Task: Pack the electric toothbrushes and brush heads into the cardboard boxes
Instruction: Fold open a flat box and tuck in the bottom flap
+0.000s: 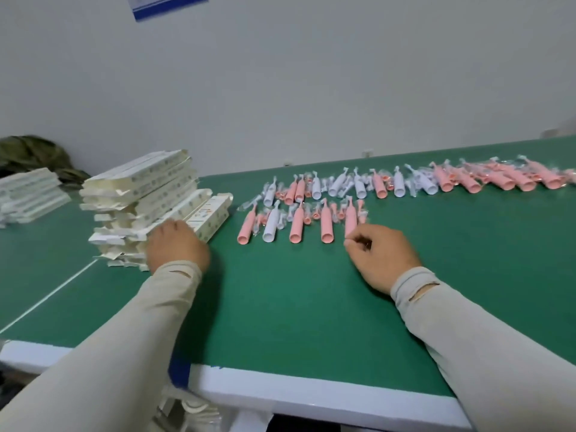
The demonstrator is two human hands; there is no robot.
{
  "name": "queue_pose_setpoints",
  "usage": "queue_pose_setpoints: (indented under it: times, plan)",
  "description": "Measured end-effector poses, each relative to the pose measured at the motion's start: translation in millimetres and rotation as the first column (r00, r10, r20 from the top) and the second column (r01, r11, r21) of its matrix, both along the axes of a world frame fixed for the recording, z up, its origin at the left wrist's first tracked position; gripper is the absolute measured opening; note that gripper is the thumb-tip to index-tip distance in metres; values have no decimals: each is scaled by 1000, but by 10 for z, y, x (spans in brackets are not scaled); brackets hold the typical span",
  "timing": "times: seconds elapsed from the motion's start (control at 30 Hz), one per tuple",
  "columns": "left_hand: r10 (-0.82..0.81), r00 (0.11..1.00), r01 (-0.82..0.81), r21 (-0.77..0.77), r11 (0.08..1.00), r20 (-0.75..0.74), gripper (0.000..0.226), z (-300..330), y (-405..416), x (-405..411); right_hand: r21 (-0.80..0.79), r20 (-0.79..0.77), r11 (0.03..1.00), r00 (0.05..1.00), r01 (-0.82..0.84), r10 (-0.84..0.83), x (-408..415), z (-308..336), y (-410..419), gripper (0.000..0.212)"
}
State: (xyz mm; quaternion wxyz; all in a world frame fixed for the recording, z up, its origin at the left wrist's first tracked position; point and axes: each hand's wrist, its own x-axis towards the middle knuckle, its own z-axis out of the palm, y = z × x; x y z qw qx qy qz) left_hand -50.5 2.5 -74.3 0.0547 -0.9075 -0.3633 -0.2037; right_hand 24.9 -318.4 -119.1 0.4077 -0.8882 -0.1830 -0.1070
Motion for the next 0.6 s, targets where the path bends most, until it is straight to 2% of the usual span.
queue_pose_setpoints:
  times: [0.07,0.17,0.27,0.33,0.4,0.47,0.53,0.6]
  plan:
    - [95,990,-91,40,995,-101,31,-37,164,-55,13,-1,1000,1000,16,-16,1,12,-28,15]
    - [100,988,-82,148,986,-122,26,-89,231,-101,32,10,999,1000,14,-14,-11,21,-5,14]
    - [20,999,-14,177,984,-34,39,-51,229,-116,3,29,1000,999,21,-21,-7,31,6,14]
    - [-89,986,60,201,978,138,43,54,136,-128,19,66,999,997,45,-46,-6,36,3,15]
    - [-292,892,208,259,943,345,38,181,-101,-120,116,85,992,995,46,-56,6,39,5,12]
    - [-506,724,346,386,855,470,31,291,-447,-75,287,46,958,999,15,-29,1,52,21,8]
    - [-657,579,439,495,750,482,27,349,-851,27,483,-28,875,999,-21,39,-8,114,41,4]
    - [-755,488,557,510,655,438,21,347,-1283,153,709,-103,704,980,-46,168,-6,236,41,10]
